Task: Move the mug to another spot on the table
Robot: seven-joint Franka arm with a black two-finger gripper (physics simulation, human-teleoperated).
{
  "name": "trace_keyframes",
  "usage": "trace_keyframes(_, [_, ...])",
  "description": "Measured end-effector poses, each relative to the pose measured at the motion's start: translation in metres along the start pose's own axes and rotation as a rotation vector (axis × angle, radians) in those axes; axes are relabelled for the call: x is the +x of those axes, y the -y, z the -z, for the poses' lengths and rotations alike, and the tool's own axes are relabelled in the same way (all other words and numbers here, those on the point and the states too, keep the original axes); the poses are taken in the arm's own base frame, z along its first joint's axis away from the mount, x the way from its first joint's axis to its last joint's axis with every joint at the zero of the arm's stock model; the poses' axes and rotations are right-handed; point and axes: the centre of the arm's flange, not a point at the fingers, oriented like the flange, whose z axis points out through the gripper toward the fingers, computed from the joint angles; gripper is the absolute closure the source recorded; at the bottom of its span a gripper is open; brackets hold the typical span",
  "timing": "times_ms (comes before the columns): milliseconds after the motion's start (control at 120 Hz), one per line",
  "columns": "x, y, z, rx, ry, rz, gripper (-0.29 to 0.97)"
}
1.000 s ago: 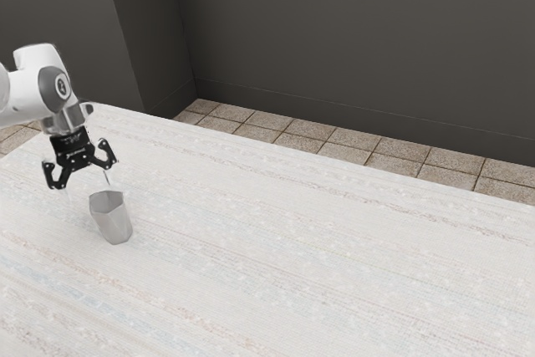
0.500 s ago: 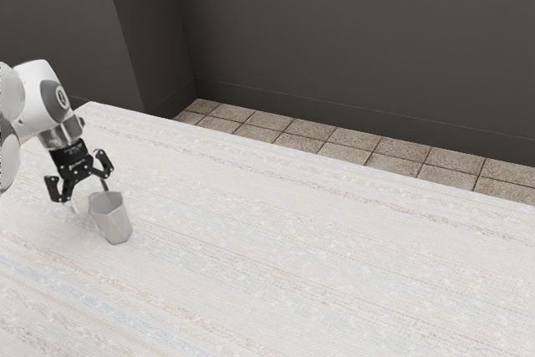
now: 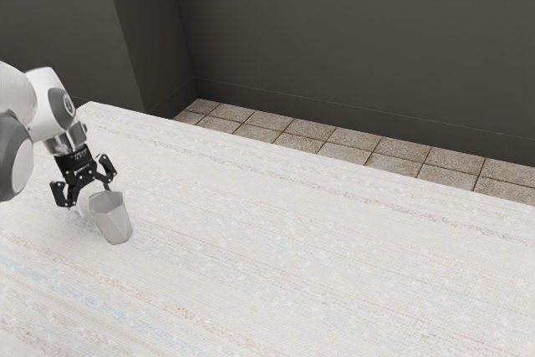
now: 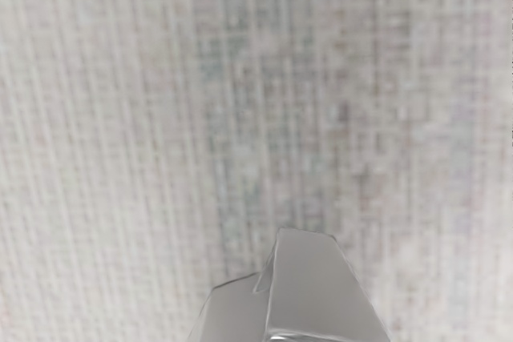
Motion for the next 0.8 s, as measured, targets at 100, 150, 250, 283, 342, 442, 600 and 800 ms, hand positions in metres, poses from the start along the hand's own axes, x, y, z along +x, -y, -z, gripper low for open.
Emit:
trace_keyframes(100, [0.002, -0.002, -0.001, -0.008, -0.012, -0.001, 0.0])
trace_keyframes(150, [0.002, -0.003, -0.001, -0.016, -0.016, 0.001, 0.0])
trace_keyframes(250, [0.003, -0.005, -0.004, -0.027, -0.02, 0.005, 0.0])
trace_keyframes(283, [0.004, -0.006, -0.005, -0.03, -0.021, 0.006, 0.0])
trace_keyframes(342, [0.004, -0.007, -0.006, -0.033, -0.025, 0.007, 0.0])
trace_keyframes(442, [0.003, -0.009, -0.009, -0.037, -0.028, 0.003, 0.0])
trace_keyframes(600, [0.003, -0.011, -0.013, -0.042, -0.033, 0.003, 0.0])
trace_keyframes(800, [0.004, -0.01, -0.015, -0.044, -0.033, 0.005, 0.19])
